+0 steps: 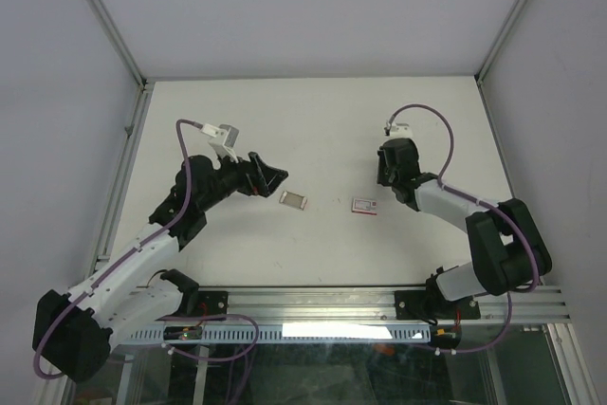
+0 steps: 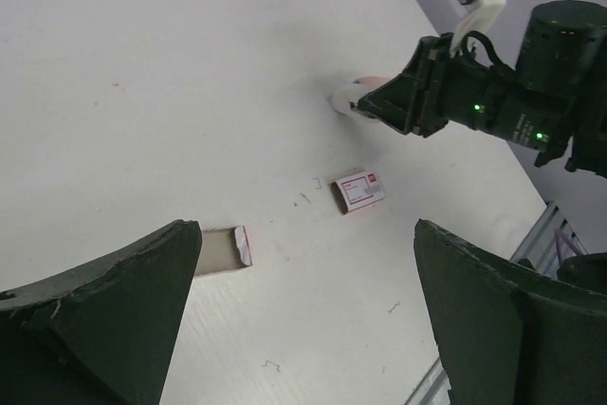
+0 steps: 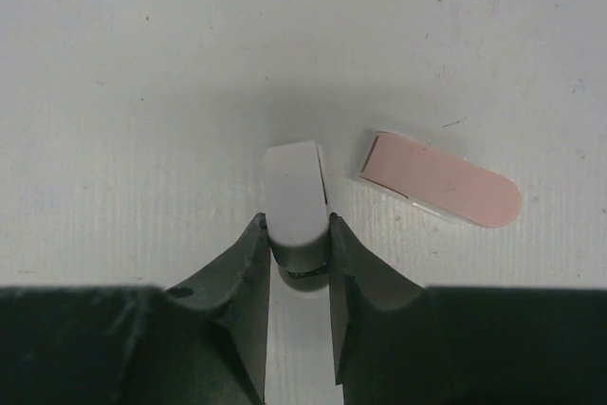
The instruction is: Load the staples into the stapler
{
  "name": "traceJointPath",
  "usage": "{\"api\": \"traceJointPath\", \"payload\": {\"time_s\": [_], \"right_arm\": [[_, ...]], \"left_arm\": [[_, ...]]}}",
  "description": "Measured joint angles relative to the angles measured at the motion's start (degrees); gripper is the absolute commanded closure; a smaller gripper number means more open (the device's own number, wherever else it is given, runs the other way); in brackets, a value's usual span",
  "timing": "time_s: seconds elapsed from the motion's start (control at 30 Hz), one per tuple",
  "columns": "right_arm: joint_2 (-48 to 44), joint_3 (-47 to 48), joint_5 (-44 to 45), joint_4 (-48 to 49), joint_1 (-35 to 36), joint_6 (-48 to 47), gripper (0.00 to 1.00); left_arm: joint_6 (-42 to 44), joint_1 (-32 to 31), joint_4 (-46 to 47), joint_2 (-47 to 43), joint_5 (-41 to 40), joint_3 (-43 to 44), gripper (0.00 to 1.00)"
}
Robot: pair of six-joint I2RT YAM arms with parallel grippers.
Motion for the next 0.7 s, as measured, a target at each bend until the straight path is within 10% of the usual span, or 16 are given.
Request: {"api": "traceJointPath", "payload": {"time_s": [0.4, 0.7], "right_arm": [[0.52, 0.92, -1.07, -3.96, 0.0, 1.55, 0.2], [-2.16, 9.77, -6.43, -8.35, -5.44, 1.84, 0.14]], "left_arm": [[-4.07, 8.0, 2.69, 8.57, -1.07, -2.8, 0.01], [-4.63, 23.87, 6.8, 18.47, -1.64, -2.84, 0.01]]}}
